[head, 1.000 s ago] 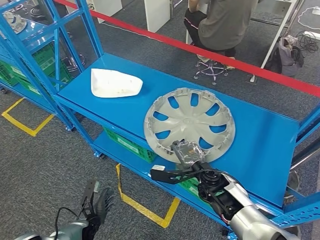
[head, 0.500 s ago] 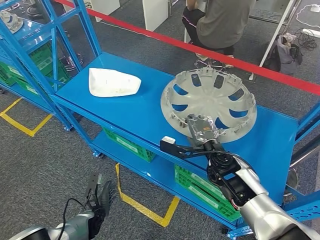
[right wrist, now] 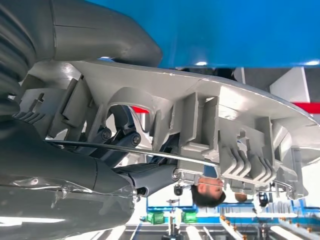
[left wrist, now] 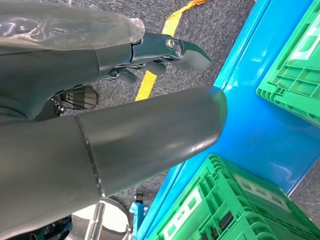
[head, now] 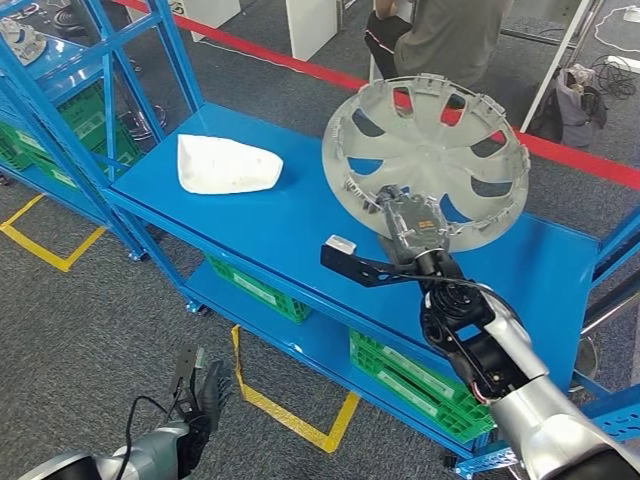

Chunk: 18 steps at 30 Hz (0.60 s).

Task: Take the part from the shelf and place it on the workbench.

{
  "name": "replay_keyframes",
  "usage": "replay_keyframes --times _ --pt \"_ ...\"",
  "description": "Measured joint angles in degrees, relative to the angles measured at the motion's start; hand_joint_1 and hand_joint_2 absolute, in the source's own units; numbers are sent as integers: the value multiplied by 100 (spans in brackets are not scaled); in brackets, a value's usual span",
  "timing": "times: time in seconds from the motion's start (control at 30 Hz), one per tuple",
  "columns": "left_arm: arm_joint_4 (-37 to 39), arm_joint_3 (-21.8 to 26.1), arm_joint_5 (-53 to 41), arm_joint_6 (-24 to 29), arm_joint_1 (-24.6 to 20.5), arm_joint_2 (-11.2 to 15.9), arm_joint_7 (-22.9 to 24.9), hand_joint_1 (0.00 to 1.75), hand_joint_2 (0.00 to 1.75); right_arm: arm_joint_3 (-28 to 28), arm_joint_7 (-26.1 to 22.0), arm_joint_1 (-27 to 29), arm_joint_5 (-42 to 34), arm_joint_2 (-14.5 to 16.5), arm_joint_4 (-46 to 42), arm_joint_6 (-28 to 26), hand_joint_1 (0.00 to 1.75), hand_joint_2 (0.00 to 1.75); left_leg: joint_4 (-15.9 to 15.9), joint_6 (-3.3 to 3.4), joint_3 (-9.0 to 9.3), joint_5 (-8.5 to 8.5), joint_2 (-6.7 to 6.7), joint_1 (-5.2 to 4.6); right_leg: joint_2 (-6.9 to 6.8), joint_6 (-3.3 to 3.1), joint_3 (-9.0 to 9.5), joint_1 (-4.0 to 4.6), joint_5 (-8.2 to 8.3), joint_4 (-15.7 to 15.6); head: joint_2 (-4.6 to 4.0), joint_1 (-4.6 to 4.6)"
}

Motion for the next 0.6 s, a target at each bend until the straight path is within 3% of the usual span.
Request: replay_keyframes --times 0.33,0.6 --pt "1 0 51 9 6 1 -46 0 0 -172 -241 6 -323 -61 -367 55 175 175 1 0 -2 -1 0 0 1 0 -3 0 0 0 0 -1" --pt "2 0 105 -48 50 15 -72 0 0 -491 -1050 28 -3537 -143 -901 1233 175 175 0 0 -6 -1 1 0 2 0 -8 0 0 0 0 -1"
